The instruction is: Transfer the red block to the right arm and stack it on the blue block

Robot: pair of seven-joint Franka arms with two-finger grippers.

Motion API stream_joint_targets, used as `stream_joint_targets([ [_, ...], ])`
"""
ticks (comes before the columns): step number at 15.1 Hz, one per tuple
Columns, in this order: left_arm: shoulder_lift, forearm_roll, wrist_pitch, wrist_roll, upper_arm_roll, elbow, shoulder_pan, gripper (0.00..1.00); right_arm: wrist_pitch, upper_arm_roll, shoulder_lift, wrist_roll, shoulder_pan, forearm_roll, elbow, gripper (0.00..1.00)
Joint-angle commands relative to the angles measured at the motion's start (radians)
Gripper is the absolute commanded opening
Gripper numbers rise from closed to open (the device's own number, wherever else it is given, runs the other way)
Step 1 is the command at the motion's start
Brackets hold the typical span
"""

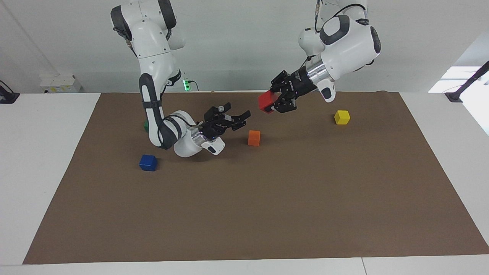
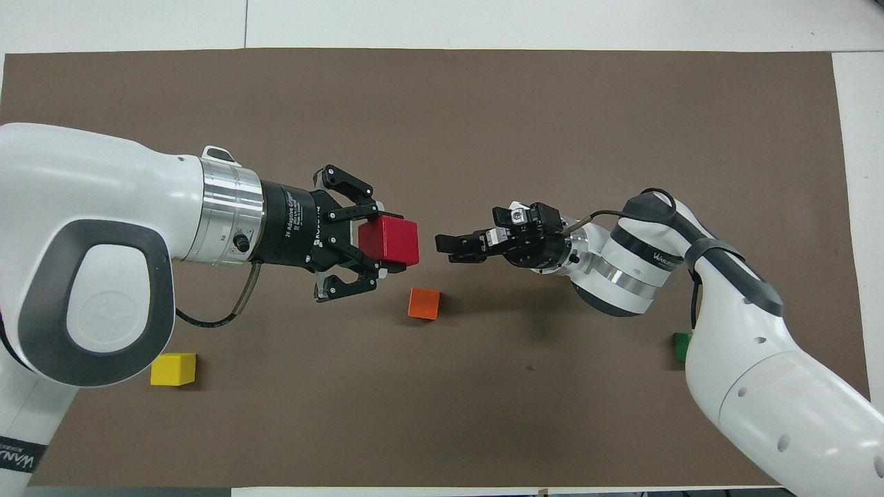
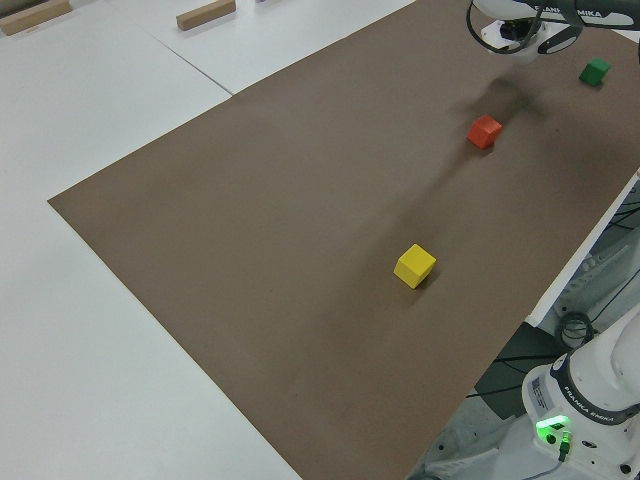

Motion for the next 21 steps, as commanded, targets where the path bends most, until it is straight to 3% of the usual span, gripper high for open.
stream_joint_targets([
  [1, -0.033, -0.021, 0.135, -0.101, 0.011, -0.032, -0.054, 0.0, 0.009, 0.002, 0.016, 0.02, 0.002, 0.019, 0.018, 1.0],
  [7, -0.025, -0.014, 0.274, -0.193, 0.01, -0.055, -0.12, 0.0, 0.072, 0.002, 0.026, 0.015, 0.027, 0.025, 0.05, 1.0],
  [16, 0.024, -0.011, 0.325, -0.198, 0.01, -0.08, -0.169, 0.0, 0.105, 0.003, 0.029, 0.012, 0.045, 0.048, 0.073, 0.98],
  [18, 0.026, -0.011, 0.325, -0.198, 0.01, -0.08, -0.169, 0.0, 0.105, 0.002, 0.029, -0.005, 0.045, 0.047, 0.072, 0.66],
  [19, 0.024, -0.011, 0.323, -0.198, 0.01, -0.08, -0.169, 0.0, 0.107, 0.002, 0.029, -0.007, 0.045, 0.045, 0.073, 0.28],
  [20, 0.026, -0.011, 0.32, -0.198, 0.01, -0.077, -0.165, 0.0, 0.112, 0.002, 0.029, -0.008, 0.045, 0.044, 0.073, 0.0],
  [21, 0.026, -0.011, 0.316, -0.198, 0.01, -0.074, -0.162, 0.0, 0.116, 0.002, 0.029, -0.008, 0.044, 0.039, 0.073, 0.0],
])
